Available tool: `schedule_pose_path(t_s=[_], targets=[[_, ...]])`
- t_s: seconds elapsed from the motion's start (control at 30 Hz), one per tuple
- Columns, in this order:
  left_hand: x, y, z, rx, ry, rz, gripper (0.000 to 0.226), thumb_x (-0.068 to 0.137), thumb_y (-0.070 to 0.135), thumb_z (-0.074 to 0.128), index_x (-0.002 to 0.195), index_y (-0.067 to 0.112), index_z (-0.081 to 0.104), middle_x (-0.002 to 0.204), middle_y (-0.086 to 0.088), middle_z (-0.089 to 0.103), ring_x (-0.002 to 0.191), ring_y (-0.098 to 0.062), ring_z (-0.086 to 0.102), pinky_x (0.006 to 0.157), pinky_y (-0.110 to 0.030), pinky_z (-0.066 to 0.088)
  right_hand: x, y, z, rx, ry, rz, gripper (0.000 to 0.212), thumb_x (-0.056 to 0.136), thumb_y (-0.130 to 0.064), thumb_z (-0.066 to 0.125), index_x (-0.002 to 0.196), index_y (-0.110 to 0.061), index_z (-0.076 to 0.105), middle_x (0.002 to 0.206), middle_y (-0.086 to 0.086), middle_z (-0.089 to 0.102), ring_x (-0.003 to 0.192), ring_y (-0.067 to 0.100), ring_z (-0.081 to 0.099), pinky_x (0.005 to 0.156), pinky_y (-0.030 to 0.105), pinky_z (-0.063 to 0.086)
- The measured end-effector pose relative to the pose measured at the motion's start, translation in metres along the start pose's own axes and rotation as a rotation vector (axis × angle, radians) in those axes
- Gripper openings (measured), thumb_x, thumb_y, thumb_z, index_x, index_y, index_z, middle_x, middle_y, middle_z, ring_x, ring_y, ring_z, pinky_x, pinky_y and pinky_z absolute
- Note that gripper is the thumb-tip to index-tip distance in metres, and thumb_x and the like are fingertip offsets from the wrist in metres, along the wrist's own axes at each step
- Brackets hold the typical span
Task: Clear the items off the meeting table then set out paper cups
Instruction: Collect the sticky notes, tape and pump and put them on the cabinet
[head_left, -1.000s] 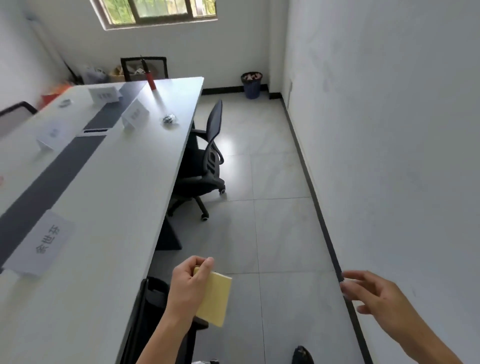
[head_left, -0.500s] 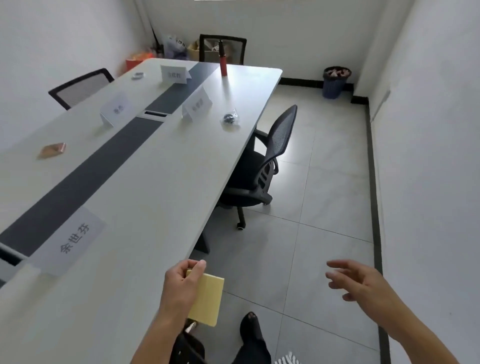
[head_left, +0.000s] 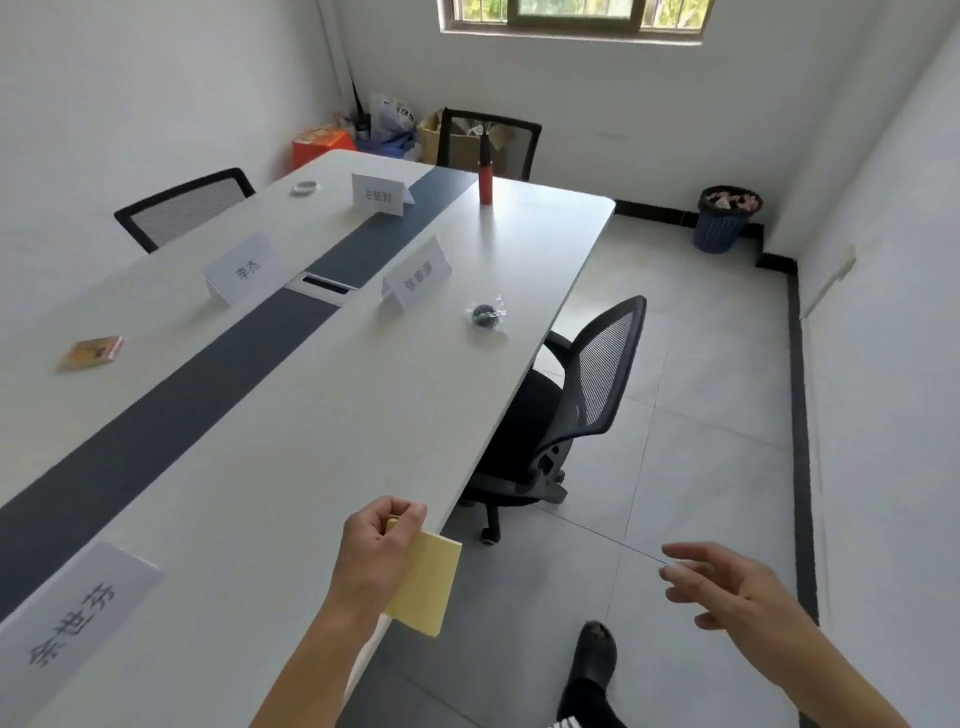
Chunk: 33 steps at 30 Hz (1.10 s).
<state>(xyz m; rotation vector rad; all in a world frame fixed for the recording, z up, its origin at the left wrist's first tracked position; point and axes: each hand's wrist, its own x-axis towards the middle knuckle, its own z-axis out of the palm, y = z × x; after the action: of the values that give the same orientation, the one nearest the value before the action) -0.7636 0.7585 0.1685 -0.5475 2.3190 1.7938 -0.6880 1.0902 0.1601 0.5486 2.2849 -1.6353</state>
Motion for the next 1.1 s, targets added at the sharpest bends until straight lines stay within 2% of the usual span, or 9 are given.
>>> schedule_pose_path(t_s=[0.1,0.23,0.37,0.53,0.63,0.77,0.93,1.03,1.1], targets=[[0.032,0.010,0.013,0.006,0.087,-0.020,0.022,0.091,0.026,0.064,0.073,0.013,0.065,0.071,-0.003,0.058,0.067,-0.023,0.053,0.061,-0.038,0.047,0.066,-0.021,-0.014,-0.028,-0.062,-0.033,0.014,0.088,-0.025,0.069,0.101,-0.029,0.070,0.090,-0.002,0.076,0.080,0.008,0.073,0.067,0.028,0.052],[0.070,0.030,0.030,-0.011,0.167,-0.048,0.023,0.090,0.028,0.064,0.070,0.017,0.066,0.059,0.009,0.058,0.061,-0.015,0.051,0.056,-0.029,0.044,0.150,-0.061,-0.026,-0.054,-0.134,-0.105,0.013,0.089,-0.025,0.068,0.100,-0.030,0.070,0.091,-0.002,0.076,0.080,0.008,0.072,0.067,0.027,0.052],[0.098,0.045,0.042,-0.046,0.257,-0.099,0.023,0.091,0.028,0.064,0.073,0.015,0.067,0.065,0.005,0.059,0.062,-0.014,0.052,0.055,-0.027,0.043,0.229,-0.104,-0.018,-0.124,-0.269,-0.152,0.012,0.091,-0.027,0.066,0.102,-0.030,0.068,0.093,-0.004,0.075,0.088,0.013,0.071,0.067,0.025,0.051],[0.122,0.037,0.041,-0.110,0.311,-0.209,0.026,0.091,0.031,0.063,0.072,0.015,0.070,0.066,0.003,0.059,0.064,-0.017,0.050,0.058,-0.028,0.040,0.304,-0.135,0.017,-0.211,-0.381,-0.163,0.017,0.089,-0.033,0.066,0.106,-0.030,0.068,0.089,-0.005,0.076,0.083,0.012,0.073,0.066,0.026,0.053],[0.151,0.039,0.033,-0.156,0.299,-0.285,0.030,0.090,0.041,0.062,0.075,0.016,0.070,0.067,0.001,0.057,0.064,-0.018,0.051,0.056,-0.029,0.040,0.357,-0.146,0.048,-0.297,-0.390,-0.172,0.026,0.088,-0.036,0.066,0.112,-0.025,0.065,0.090,-0.005,0.074,0.086,0.014,0.071,0.069,0.030,0.052],[0.191,0.049,0.016,-0.265,0.229,-0.358,0.038,0.082,0.053,0.062,0.081,0.016,0.072,0.076,-0.003,0.061,0.071,-0.021,0.056,0.061,-0.032,0.044,0.428,-0.168,0.098,-0.485,-0.297,-0.192,0.039,0.086,-0.039,0.067,0.121,-0.023,0.062,0.103,-0.003,0.070,0.095,0.017,0.066,0.084,0.034,0.051],[0.251,0.057,-0.007,-0.370,0.182,-0.405,0.033,0.077,0.047,0.066,0.081,0.015,0.072,0.079,0.001,0.065,0.071,-0.018,0.060,0.059,-0.031,0.048,0.524,-0.198,0.152,-0.853,-0.121,-0.333,0.049,0.087,-0.035,0.058,0.134,-0.027,0.047,0.143,0.006,0.045,0.128,0.029,0.042,0.093,0.041,0.044],[0.281,0.051,-0.016,-0.397,0.144,-0.428,0.007,0.085,0.023,0.069,0.085,0.017,0.070,0.083,0.000,0.065,0.070,-0.014,0.063,0.052,-0.028,0.050,0.570,-0.197,0.172,-1.009,-0.103,-0.258,0.067,0.087,-0.038,0.058,0.147,-0.030,0.028,0.158,0.011,0.019,0.143,0.033,0.019,0.103,0.049,0.039],[0.296,0.046,-0.022,-0.384,0.128,-0.449,0.009,0.091,0.009,0.063,0.092,0.015,0.069,0.086,-0.002,0.066,0.073,-0.016,0.063,0.051,-0.028,0.051,0.587,-0.190,0.183,-1.066,-0.135,-0.187,0.075,0.086,-0.044,0.059,0.149,-0.035,0.021,0.161,0.009,0.010,0.147,0.033,0.011,0.105,0.052,0.037]])
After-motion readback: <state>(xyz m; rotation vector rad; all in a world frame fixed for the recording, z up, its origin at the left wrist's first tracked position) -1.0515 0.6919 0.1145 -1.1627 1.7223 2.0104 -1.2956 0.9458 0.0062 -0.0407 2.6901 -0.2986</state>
